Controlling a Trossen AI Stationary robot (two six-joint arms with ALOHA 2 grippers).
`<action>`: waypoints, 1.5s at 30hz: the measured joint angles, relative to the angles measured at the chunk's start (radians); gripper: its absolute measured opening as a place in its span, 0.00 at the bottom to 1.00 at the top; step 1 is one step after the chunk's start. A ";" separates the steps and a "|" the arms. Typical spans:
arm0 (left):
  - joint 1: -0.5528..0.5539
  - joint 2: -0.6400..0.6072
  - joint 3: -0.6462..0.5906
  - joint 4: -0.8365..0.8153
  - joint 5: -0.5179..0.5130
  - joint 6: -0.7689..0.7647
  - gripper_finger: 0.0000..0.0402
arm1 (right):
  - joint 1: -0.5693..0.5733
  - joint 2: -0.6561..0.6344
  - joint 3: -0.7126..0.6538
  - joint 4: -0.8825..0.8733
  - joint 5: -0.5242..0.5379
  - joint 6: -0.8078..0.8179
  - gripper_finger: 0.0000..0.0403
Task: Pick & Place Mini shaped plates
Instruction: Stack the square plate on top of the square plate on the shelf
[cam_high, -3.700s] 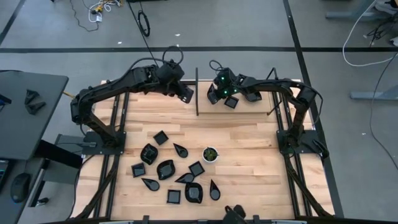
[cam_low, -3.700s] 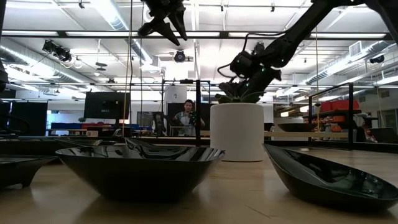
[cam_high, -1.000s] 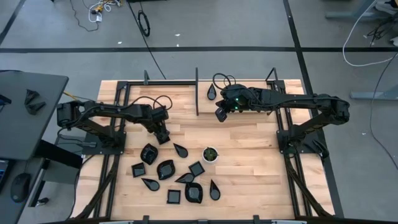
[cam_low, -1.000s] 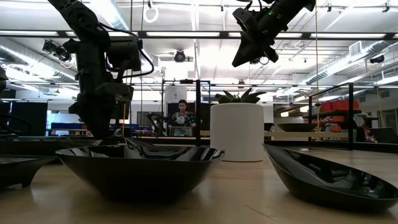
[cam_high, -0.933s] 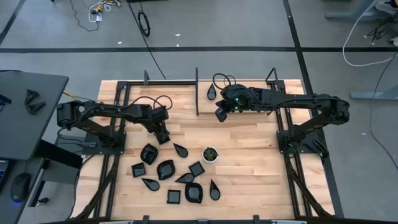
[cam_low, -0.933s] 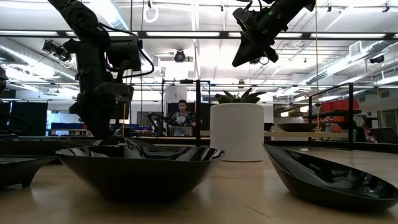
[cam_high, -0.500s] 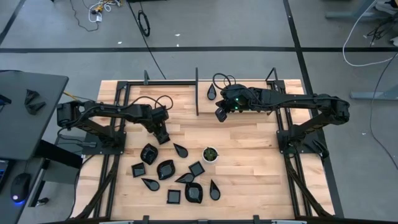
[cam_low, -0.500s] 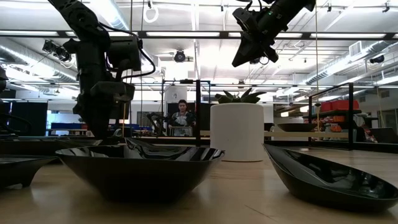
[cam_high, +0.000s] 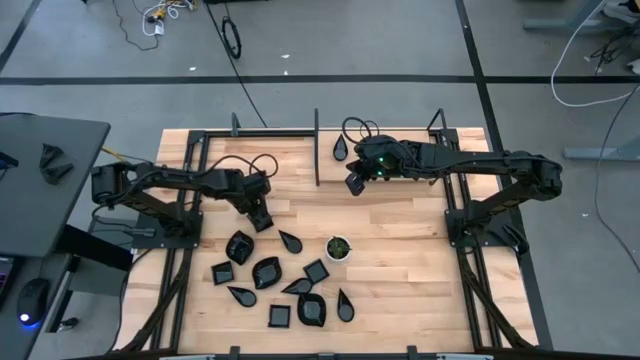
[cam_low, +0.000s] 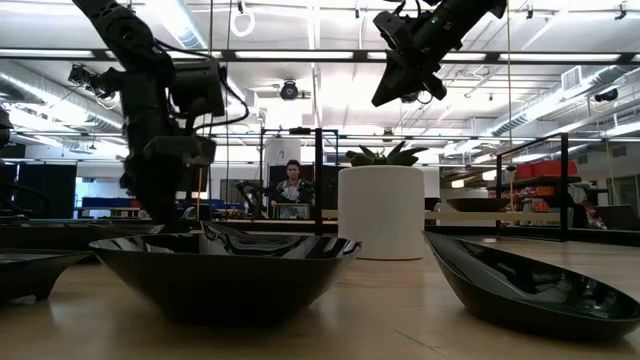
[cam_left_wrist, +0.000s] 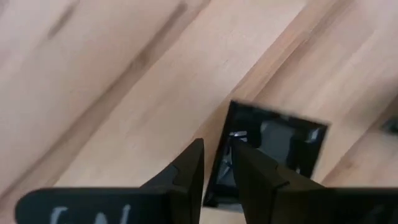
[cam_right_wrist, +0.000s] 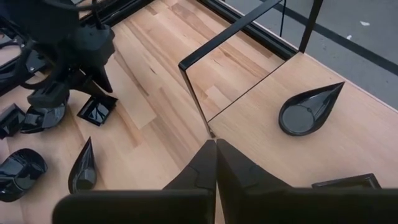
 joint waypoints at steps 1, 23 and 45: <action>0.000 0.000 -0.009 -0.002 0.004 -0.002 0.21 | 0.000 0.000 0.000 0.002 0.000 0.000 0.03; 0.000 0.000 -0.015 0.000 0.127 -0.077 0.02 | 0.000 -0.011 -0.001 0.004 -0.002 0.000 0.03; 0.002 0.000 0.643 -0.112 0.144 -0.214 0.01 | -0.098 -0.194 0.000 0.024 -0.480 0.054 0.14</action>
